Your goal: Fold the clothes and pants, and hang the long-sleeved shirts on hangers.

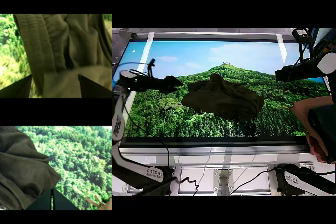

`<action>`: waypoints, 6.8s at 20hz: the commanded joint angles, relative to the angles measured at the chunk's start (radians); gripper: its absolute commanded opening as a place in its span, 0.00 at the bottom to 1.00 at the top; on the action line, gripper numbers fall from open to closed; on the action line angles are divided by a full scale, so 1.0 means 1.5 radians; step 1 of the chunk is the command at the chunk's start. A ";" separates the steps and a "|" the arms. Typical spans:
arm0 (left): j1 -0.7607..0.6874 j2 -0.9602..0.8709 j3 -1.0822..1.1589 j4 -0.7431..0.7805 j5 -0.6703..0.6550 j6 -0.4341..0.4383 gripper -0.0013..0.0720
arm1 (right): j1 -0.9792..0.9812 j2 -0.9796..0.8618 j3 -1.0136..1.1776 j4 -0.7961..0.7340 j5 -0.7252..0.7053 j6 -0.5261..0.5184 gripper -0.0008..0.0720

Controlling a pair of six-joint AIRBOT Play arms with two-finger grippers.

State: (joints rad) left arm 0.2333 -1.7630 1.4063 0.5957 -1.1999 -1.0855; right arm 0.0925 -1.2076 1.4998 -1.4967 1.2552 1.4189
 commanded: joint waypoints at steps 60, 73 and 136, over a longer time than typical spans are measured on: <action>0.093 0.378 0.000 0.683 0.197 -0.184 0.07 | 0.078 -0.002 -0.254 0.419 -0.018 -0.139 0.29; 0.096 0.180 0.000 0.754 0.277 -0.184 0.07 | 0.508 -0.167 -0.271 0.547 -0.252 0.199 0.80; 0.056 0.164 0.000 0.567 0.595 -0.237 0.07 | -0.140 -0.196 -0.216 0.190 -0.758 0.108 0.03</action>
State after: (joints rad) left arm 0.3462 -1.4868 1.4059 1.4658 -0.4122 -1.4406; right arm -0.1169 -1.4754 1.1755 -1.2213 0.1818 1.5753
